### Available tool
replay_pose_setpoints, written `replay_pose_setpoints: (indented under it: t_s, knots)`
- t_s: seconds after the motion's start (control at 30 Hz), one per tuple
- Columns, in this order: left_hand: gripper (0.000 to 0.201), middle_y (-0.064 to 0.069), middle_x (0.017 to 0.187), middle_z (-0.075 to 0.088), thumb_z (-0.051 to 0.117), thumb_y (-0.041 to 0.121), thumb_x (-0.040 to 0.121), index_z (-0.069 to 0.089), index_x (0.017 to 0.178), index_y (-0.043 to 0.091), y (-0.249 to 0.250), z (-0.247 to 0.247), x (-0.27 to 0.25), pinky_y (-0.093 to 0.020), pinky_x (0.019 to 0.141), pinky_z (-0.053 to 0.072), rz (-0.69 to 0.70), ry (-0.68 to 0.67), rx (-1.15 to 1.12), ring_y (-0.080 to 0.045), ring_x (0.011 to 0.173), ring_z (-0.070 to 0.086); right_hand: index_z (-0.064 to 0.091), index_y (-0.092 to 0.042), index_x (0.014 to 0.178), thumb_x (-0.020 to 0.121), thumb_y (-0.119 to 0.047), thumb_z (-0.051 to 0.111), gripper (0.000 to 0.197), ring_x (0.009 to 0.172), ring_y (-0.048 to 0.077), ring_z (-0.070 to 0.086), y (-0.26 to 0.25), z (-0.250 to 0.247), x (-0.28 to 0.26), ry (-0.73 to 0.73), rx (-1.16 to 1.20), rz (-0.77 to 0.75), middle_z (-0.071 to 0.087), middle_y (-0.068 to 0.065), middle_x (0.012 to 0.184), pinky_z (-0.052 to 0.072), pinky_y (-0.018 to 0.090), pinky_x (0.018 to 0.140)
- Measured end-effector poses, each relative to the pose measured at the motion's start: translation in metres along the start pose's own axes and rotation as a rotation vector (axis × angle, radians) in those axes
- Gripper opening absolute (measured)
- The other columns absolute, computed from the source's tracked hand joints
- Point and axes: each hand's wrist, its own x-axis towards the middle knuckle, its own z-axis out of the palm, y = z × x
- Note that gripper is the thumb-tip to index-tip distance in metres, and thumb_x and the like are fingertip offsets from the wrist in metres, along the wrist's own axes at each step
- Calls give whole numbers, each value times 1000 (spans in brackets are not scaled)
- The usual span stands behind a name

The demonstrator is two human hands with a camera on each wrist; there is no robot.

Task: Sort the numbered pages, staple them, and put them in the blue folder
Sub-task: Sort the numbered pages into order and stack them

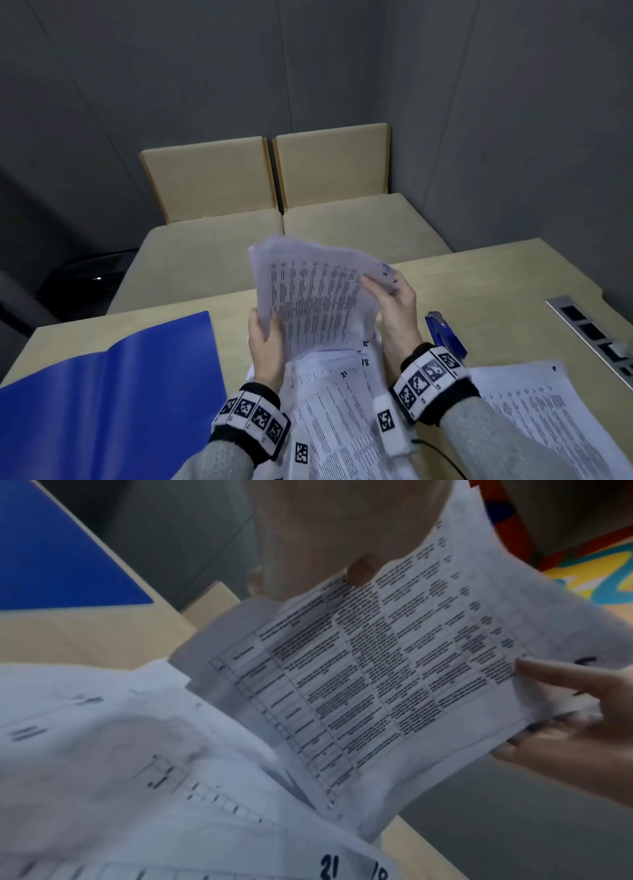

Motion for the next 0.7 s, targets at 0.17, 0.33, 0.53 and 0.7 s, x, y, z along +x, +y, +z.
replay_pose_setpoints:
  t_s: [0.17,0.33,0.53,0.7]
  knots:
    - [10,-1,97,54,46,22,93,37,98,21,-13,6,1,-39,79,46,35,3,45,-17,89,53,49,-18,114,82,-13,70,38,98,4,58,12,4,0,-46,-104,12,57,-6,110,49,27,87]
    - [18,2,103,60,55,29,92,44,104,37,-27,12,15,-36,81,50,22,-83,242,-21,97,58,39,-20,120,95,-16,54,29,98,-1,55,32,13,12,-33,-172,122,51,-9,114,43,26,88]
    - [18,-19,91,64,46,7,95,54,110,4,18,16,38,-34,65,38,298,39,608,-29,76,55,39,-27,127,89,-18,63,45,106,3,51,15,-42,14,41,-327,2,49,-7,119,43,23,84]
    - [28,-20,99,65,45,17,96,49,123,10,65,25,38,-46,74,49,382,23,596,-37,88,59,48,-16,122,85,-10,59,39,124,36,36,16,-206,-8,618,-1024,186,33,17,139,37,51,100]
